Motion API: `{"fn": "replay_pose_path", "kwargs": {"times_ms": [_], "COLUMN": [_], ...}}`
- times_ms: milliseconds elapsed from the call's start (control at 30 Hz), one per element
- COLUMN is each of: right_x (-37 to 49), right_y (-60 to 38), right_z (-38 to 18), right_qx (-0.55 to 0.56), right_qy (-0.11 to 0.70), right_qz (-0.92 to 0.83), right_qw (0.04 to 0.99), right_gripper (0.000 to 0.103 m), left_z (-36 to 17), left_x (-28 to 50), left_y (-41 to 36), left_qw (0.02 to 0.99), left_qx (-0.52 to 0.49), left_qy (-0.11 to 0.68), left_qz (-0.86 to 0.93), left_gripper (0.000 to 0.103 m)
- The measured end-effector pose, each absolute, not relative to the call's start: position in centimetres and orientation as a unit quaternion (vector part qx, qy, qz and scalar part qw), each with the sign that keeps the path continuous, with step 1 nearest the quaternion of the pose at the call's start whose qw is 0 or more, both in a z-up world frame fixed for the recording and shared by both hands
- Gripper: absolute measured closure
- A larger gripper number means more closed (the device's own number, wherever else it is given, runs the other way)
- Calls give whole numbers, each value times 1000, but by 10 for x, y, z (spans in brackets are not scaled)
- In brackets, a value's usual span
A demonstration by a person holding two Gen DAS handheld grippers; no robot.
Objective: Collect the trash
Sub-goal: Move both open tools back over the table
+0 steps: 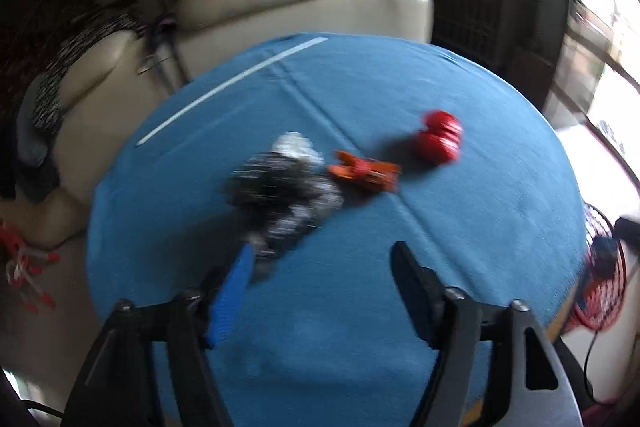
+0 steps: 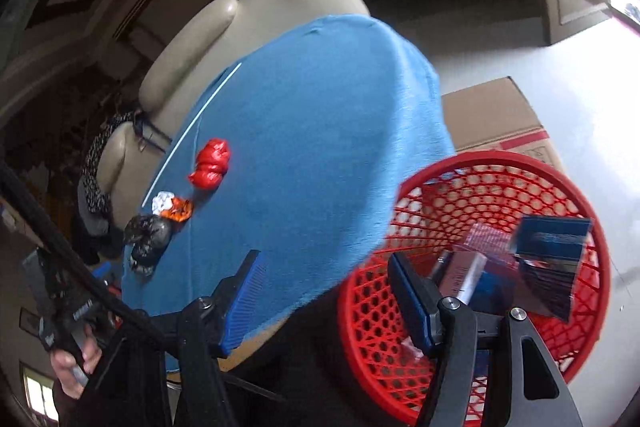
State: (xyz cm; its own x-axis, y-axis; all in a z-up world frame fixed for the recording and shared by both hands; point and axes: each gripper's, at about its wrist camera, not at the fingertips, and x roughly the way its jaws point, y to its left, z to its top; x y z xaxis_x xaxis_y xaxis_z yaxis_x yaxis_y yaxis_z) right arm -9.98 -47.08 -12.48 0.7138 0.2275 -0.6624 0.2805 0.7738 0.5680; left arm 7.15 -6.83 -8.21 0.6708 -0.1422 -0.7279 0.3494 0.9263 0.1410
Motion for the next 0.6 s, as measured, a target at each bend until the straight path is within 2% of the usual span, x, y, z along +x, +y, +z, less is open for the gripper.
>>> {"fn": "replay_pose_path", "kwargs": {"times_ms": [333,600], "right_x": [-51,14], "right_y": [-423,-396], "right_z": [-100,-83], "right_qx": [271,237], "right_qy": [400,412], "right_qz": [25,43], "right_qw": [875,879], "right_gripper": [36,36], "left_z": [-106,-115], "left_x": [107,126], "left_y": [-29,-25], "left_qw": [897,893], "left_qx": [76,73], "left_qy": [412,416], "left_qz": [-139,-157], "left_gripper": [29,29]}}
